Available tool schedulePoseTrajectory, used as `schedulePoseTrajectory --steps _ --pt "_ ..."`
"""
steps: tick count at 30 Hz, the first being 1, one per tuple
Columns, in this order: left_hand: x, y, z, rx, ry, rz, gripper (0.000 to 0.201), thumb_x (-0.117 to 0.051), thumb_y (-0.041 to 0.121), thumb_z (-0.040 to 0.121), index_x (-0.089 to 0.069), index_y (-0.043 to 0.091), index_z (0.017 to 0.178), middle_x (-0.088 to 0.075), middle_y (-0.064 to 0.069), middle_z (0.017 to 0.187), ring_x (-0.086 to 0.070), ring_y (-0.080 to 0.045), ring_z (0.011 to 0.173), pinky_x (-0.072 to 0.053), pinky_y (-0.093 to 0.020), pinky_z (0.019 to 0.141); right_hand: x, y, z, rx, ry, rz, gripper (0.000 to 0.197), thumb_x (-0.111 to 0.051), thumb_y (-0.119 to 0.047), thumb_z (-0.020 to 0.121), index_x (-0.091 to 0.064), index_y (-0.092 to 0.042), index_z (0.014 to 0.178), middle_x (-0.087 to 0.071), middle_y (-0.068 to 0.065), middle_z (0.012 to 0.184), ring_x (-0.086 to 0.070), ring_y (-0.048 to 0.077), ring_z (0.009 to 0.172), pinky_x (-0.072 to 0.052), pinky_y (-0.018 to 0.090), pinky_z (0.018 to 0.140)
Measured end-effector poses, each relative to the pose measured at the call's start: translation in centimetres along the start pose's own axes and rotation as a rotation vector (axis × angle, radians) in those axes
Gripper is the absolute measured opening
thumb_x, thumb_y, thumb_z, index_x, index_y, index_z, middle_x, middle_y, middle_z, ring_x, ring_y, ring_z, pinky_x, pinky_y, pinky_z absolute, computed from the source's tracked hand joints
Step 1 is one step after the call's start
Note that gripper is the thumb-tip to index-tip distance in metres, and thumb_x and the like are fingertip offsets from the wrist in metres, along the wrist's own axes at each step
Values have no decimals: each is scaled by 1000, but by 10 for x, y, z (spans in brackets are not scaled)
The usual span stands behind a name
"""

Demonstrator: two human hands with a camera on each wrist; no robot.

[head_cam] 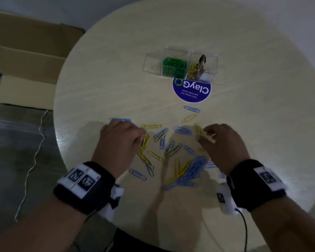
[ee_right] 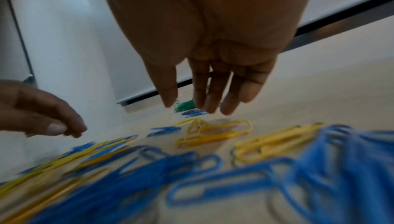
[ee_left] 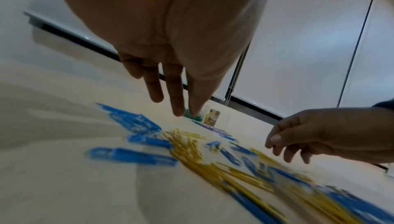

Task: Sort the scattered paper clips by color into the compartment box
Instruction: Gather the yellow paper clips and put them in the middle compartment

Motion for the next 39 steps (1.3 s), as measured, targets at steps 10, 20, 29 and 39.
schedulePoseTrajectory --steps 10,20,29,39 --pt "-17 8 49 -16 -98 101 17 -67 34 84 -72 25 97 -62 1 93 -53 -30 93 -40 -39 79 -8 -10 14 -137 -126 -46 22 -62 -19 78 -67 -20 100 -66 11 104 -60 34 98 -45 33 79" --pt "1 1 53 270 -39 -358 4 -68 21 86 -66 21 83 -63 7 76 -60 -12 74 -44 -25 68 -1 -13 39 70 -116 -3 13 -67 -11 68 -69 -18 79 -58 7 98 -62 31 82 -50 34 76" --pt "-19 9 13 234 -148 -78 21 -71 37 81 -67 19 92 -63 -3 89 -62 -27 85 -52 -42 74 -8 -31 56 282 -189 -242 13 -62 -12 75 -71 -16 83 -66 11 93 -58 37 86 -49 40 77" --pt "-22 11 25 165 -219 -24 16 -65 25 87 -59 15 98 -62 -4 92 -59 -27 89 -49 -42 76 -3 -27 38 67 -216 -161 19 -63 -18 77 -67 -26 94 -68 6 95 -62 31 91 -46 32 74"
Point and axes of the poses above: each hand's wrist, its own z-axis towards the middle knuckle, its own x-axis out of the back of the hand, y = z × x, the point moved 2 cm from there along z, towards the middle knuckle
